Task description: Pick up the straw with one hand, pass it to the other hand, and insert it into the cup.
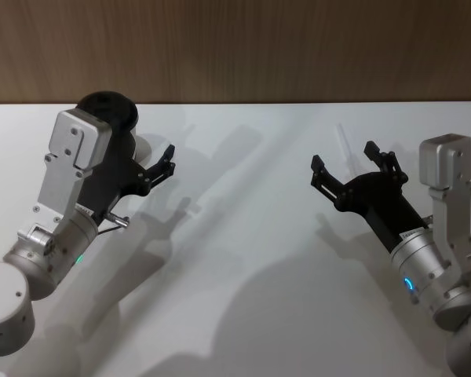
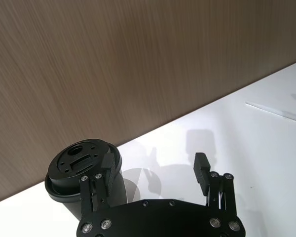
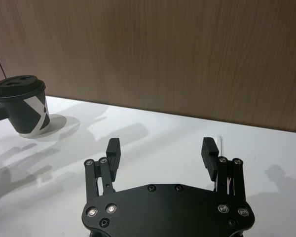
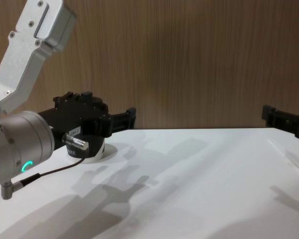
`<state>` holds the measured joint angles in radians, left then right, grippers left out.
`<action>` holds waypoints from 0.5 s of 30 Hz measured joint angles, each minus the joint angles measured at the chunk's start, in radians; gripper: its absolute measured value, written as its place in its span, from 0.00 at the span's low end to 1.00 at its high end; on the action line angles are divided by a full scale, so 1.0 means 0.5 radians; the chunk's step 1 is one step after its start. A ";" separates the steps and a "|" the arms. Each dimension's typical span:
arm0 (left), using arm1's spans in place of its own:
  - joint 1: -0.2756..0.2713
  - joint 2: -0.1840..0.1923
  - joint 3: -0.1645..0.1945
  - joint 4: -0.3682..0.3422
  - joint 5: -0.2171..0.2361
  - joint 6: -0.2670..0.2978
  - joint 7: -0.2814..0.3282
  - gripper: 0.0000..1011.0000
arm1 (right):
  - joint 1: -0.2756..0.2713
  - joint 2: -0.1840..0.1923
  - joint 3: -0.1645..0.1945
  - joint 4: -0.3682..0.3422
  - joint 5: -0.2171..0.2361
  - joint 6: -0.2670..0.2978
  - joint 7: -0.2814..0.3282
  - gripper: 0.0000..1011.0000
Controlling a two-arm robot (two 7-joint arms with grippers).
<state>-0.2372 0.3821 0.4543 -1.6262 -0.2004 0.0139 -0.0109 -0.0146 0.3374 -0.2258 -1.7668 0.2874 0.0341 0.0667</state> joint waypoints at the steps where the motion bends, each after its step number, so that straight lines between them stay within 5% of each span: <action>1: 0.000 0.000 0.000 0.000 0.000 0.000 0.000 0.99 | 0.000 0.000 0.000 0.000 0.000 0.000 0.000 0.99; 15: 0.000 0.000 0.000 0.000 0.000 0.000 0.000 0.99 | -0.013 0.021 0.039 -0.038 -0.013 0.137 -0.026 0.99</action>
<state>-0.2372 0.3821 0.4542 -1.6262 -0.2004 0.0138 -0.0109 -0.0212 0.3478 -0.2065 -1.7859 0.2810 0.1024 0.0536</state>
